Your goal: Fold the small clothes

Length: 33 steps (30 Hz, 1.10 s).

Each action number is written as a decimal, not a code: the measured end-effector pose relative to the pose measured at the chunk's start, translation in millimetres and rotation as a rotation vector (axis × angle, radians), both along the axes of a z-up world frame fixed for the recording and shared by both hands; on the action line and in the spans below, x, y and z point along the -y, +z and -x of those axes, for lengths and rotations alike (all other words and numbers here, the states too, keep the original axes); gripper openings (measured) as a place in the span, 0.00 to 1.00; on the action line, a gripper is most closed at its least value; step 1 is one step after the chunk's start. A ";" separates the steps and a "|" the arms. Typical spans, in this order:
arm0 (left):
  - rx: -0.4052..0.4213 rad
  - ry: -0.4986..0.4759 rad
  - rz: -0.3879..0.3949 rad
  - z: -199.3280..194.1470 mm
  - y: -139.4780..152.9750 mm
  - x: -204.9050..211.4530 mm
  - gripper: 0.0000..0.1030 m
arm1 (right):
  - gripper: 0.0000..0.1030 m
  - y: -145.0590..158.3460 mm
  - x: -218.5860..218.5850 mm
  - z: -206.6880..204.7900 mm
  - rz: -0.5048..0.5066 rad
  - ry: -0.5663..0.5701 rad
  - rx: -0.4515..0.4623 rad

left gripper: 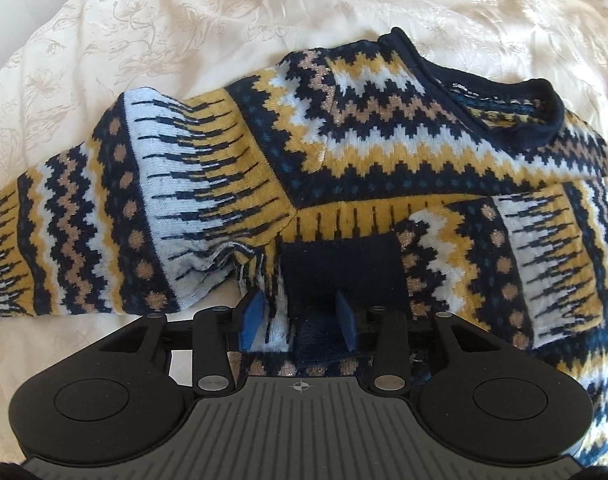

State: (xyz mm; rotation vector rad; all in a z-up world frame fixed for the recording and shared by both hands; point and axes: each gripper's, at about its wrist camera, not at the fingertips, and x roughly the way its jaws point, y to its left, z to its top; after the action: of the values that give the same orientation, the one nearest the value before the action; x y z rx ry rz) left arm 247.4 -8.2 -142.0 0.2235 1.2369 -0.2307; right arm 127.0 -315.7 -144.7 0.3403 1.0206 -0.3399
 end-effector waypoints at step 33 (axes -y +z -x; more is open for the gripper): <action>0.057 0.111 0.016 -4.6 7.4 -3.4 0.05 | 0.63 -24.5 26.5 -10.3 0.019 -0.079 -0.015</action>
State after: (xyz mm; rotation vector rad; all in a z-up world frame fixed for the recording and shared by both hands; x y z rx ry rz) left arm 252.0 -4.8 -134.6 0.1460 1.1862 -0.1371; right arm 137.2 -342.1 -169.2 0.3620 1.0194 -0.4234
